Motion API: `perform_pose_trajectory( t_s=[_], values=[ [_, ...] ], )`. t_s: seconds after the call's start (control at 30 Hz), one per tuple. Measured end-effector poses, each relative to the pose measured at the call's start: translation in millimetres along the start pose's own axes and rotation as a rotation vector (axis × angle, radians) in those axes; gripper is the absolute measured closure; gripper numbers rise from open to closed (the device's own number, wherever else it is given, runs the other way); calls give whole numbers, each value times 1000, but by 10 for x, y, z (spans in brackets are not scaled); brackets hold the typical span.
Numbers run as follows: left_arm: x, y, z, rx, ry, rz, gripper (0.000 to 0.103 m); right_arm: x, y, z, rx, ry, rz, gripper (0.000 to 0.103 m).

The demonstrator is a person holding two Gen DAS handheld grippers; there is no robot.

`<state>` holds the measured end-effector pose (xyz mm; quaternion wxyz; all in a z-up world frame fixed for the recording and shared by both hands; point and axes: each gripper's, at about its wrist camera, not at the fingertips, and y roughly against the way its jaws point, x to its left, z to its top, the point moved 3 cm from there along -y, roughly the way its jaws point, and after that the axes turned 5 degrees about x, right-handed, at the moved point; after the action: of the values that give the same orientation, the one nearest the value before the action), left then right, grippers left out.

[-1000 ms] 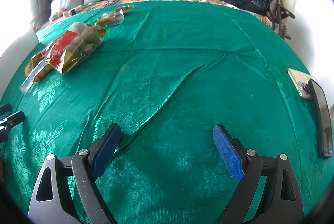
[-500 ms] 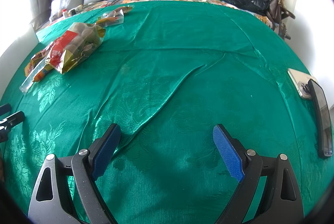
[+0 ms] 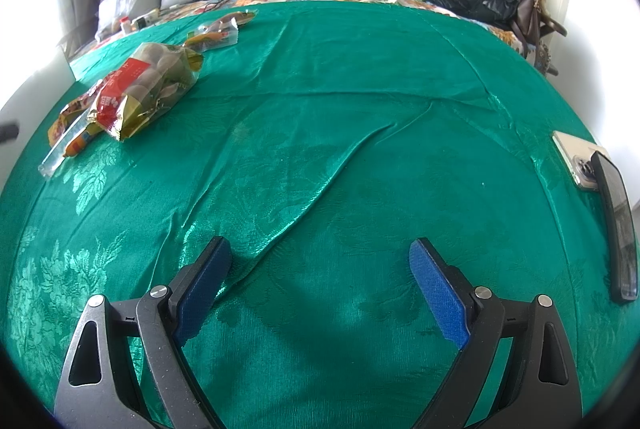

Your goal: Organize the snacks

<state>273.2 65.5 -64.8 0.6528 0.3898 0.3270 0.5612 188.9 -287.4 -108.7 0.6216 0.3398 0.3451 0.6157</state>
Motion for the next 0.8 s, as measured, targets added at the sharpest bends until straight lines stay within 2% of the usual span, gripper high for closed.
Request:
perform_pose_trajectory(
  t_s=[0.03, 0.13, 0.2, 0.23, 0.27, 0.33, 0.37, 0.4, 0.43, 0.47, 0.5, 0.6, 0.8],
  values=[
    [-19, -101, 106, 20, -35, 13, 1, 2, 0, 1, 0, 0, 0, 9],
    [-71, -559, 323, 151, -104, 34, 3, 3, -1, 2, 0, 0, 0, 9],
    [-79, -796, 394, 199, -123, 73, 8, 3, -1, 2, 0, 0, 0, 9],
    [-82, -901, 413, 217, -123, 83, 5, 3, -1, 2, 0, 0, 0, 9],
    [-52, -905, 462, 178, -85, 55, 6, 4, -1, 2, 0, 0, 0, 9],
    [26, -993, 512, 201, -4, 18, 8, 4, -1, 2, 0, 0, -1, 9],
    [50, -1021, 513, 205, 37, -26, 10, 4, -2, 1, 0, 0, 0, 9],
    [54, -1002, 512, 189, 47, -27, 22, 3, -1, 2, 0, 0, 0, 9],
    [42, -945, 513, 164, 29, -16, 45, 4, 0, 3, 0, 0, 0, 9],
    [42, -909, 505, 166, 27, -23, 51, 9, -3, 3, 1, 0, 0, 9],
    [59, -863, 480, 169, 34, -31, 55, 15, -6, 5, 1, 0, 0, 9],
    [153, -716, 287, 171, 63, -12, 55, 23, -12, 8, 2, 1, 1, 9],
    [293, -312, -523, 184, 161, 0, 55, 21, -11, 10, 2, 2, 1, 9]
  ],
)
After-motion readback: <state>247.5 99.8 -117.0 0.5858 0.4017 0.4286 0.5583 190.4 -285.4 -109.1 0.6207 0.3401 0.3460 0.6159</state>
